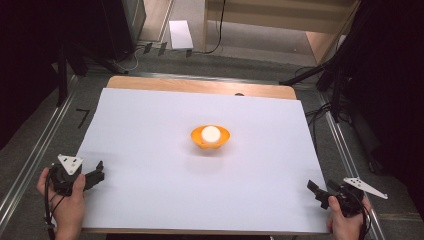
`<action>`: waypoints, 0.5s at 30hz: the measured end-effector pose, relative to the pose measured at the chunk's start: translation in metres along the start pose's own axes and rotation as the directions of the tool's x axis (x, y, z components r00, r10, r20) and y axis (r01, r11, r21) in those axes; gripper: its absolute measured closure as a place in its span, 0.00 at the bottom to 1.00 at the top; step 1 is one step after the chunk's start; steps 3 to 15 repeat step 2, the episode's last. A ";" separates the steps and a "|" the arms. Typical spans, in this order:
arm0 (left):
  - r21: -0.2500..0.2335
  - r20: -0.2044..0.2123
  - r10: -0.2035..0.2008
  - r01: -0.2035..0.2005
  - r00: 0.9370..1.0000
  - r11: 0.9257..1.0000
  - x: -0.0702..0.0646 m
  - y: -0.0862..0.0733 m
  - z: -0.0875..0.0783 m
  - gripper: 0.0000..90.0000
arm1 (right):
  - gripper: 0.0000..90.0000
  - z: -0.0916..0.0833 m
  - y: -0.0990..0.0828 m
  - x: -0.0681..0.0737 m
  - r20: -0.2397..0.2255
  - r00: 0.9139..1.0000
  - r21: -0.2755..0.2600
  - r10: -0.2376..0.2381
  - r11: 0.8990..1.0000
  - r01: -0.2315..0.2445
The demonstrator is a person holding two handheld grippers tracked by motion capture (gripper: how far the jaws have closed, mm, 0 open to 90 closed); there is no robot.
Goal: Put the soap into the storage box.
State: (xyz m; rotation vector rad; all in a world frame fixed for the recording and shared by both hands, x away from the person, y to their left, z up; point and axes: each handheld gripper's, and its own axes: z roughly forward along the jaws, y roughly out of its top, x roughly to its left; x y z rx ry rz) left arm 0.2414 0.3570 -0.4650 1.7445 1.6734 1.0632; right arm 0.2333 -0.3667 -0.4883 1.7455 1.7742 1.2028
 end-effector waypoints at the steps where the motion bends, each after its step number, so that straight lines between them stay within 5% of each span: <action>1: 0.001 0.000 -0.002 0.002 1.000 1.000 0.000 0.000 0.000 0.15 | 0.15 0.000 0.000 0.001 0.006 1.000 0.001 0.001 1.000 -0.001; 15: 0.002 0.000 -0.002 0.002 1.000 1.000 0.000 0.000 0.000 0.15 | 0.15 0.000 0.000 0.002 0.012 1.000 0.000 0.000 1.000 0.000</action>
